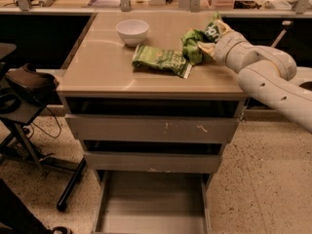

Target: Pick green rice chip bag from bottom drawer and place on counter

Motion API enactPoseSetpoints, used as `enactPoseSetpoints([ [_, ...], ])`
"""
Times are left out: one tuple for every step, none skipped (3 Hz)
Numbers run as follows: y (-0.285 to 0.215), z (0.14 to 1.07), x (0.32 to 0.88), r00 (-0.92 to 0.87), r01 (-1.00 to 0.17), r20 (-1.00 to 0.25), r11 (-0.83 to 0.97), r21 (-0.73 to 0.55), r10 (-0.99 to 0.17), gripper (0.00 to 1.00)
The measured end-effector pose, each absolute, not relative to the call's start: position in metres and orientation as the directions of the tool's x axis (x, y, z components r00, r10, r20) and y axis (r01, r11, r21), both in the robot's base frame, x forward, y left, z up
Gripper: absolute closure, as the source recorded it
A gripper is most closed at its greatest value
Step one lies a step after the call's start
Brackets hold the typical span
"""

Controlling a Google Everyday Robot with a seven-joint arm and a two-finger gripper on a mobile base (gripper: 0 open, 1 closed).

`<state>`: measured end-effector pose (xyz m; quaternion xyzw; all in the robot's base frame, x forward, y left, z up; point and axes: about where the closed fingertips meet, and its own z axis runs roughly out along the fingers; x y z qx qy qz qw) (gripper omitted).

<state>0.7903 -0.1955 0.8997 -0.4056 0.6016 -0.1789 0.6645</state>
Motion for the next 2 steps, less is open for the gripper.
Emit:
enactPoseSetpoints([
  [-0.1954, 0.8997, 0.7903, 0.212, -0.250, -0.654, 0.607, -0.754, -0.726, 0.00],
  [-0.1954, 0.8997, 0.7903, 0.212, -0.250, -0.654, 0.607, -0.754, -0.726, 0.00],
])
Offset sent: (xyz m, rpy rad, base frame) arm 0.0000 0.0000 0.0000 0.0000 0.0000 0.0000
